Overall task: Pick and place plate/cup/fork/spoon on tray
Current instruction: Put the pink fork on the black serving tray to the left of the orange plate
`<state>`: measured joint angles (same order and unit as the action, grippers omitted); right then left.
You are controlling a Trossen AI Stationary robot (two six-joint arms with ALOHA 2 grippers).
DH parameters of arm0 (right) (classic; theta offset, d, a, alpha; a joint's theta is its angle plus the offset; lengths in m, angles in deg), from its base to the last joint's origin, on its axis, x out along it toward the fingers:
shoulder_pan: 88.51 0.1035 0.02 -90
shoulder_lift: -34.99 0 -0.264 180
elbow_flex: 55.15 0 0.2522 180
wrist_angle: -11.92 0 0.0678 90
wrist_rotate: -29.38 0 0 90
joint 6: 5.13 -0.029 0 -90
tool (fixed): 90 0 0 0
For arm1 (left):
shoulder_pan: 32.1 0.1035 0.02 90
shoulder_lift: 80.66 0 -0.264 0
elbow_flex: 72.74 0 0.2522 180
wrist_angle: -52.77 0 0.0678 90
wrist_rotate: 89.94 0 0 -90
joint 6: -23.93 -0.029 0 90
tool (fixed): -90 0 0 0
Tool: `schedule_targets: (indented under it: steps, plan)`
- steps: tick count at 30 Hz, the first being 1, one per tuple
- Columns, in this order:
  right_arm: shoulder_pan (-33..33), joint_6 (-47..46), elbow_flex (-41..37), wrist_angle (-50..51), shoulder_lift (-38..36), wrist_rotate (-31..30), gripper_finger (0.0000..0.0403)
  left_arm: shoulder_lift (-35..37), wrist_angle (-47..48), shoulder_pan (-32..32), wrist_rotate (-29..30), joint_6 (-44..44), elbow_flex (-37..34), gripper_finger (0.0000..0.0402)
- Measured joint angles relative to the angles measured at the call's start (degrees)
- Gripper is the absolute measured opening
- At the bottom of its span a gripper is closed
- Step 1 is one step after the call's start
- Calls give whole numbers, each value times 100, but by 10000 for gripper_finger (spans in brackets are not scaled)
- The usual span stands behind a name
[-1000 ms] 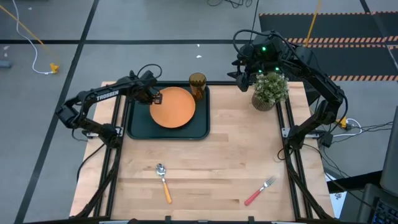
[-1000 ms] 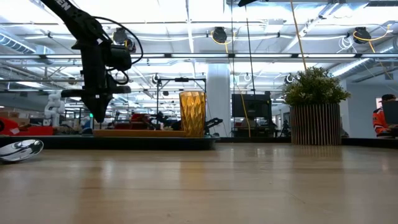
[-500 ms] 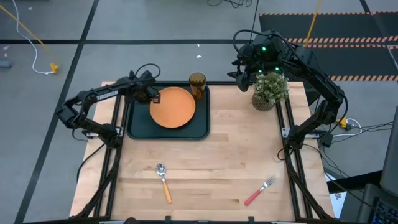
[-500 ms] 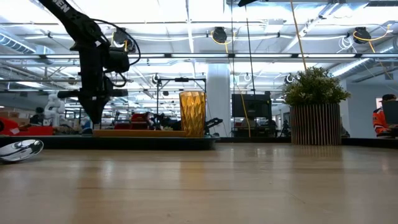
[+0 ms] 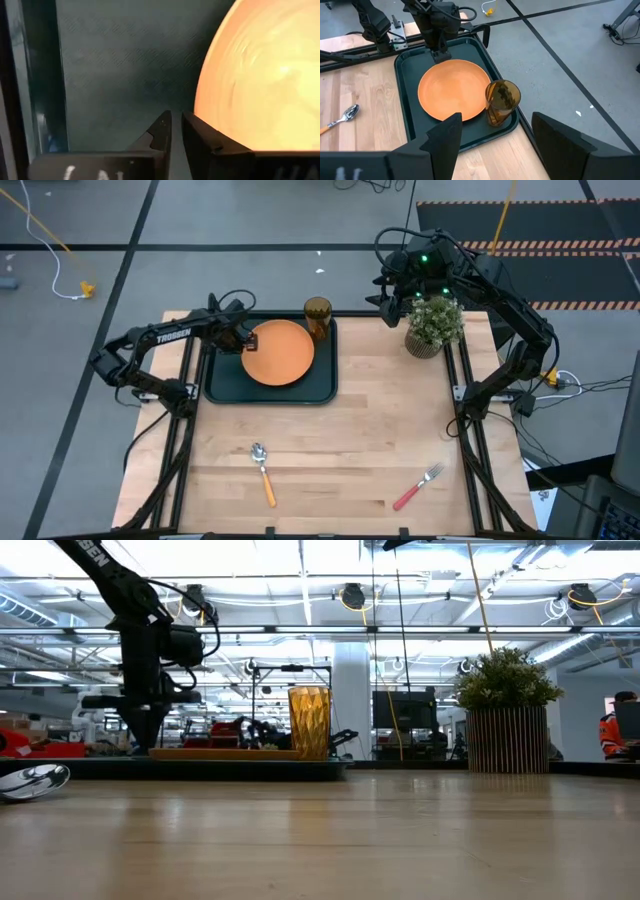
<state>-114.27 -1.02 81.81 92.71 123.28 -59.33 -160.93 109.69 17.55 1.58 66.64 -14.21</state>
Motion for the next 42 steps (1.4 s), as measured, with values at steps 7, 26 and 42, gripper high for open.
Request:
schedule_targets:
  steps: [7,26,42]
  plan:
    - [0,-41,0,1,0,1,233,0,-84,-23,-61,282,0,143]
    - [-1,-108,0,-167,0,-138,233,194,180,-179,-510,139,94,154]
    - [532,-4932,-171,1814,-83,163,233,1544,349,-710,-703,-695,817,106]
